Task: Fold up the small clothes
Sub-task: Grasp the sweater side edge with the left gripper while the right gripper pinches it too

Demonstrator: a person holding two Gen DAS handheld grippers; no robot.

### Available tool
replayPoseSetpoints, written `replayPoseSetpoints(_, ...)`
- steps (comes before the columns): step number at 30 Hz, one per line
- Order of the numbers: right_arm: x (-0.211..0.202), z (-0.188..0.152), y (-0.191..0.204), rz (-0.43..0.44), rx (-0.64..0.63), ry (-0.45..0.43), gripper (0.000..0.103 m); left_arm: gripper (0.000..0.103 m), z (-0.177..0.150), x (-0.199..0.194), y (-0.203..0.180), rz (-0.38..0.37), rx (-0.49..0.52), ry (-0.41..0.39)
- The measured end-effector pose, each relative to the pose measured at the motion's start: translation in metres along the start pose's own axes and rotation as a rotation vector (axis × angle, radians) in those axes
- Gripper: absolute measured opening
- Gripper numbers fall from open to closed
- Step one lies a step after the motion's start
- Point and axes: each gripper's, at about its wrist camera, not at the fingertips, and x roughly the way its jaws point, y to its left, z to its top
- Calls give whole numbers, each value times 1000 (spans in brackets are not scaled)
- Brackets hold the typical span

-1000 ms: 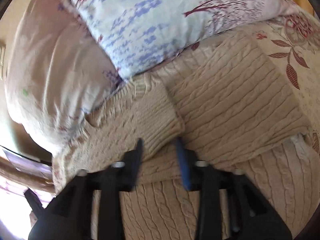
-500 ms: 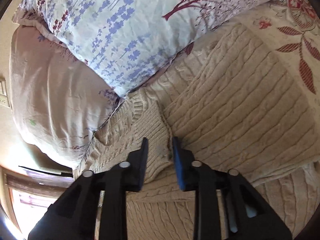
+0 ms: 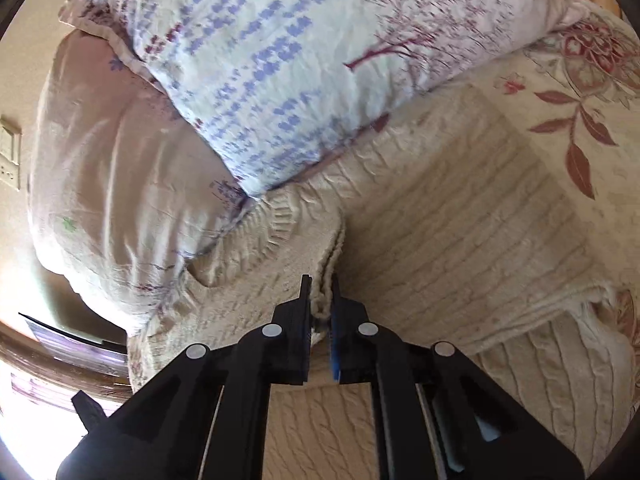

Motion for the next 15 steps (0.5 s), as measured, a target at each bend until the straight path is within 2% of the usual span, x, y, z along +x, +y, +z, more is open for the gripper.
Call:
replayPoseSetpoints(2,0,0,-5,-17,13,-4,7,38,0,1,0,4,2,3)
replayPoseSetpoints(7,10,-2,-3,-84,-21,24,7,22,3,6,4,23,-9,15)
replayPoseSetpoints(11,10,-2,5,-114,-88,52,10,19,4,5,3,28,5,14)
replayPoseSetpoints(12,7,-2,4,-104,-94,64,15,19,4,2,3,19,7,12)
replayPoseSetpoints(14,-5,-2,0,-77,-100,63,34,19,2,-9,3,-22,4,0)
replayPoseSetpoints(15,-16,-2,-4,-48,-105,53,52,23,0,-16,6,-53,1,-6)
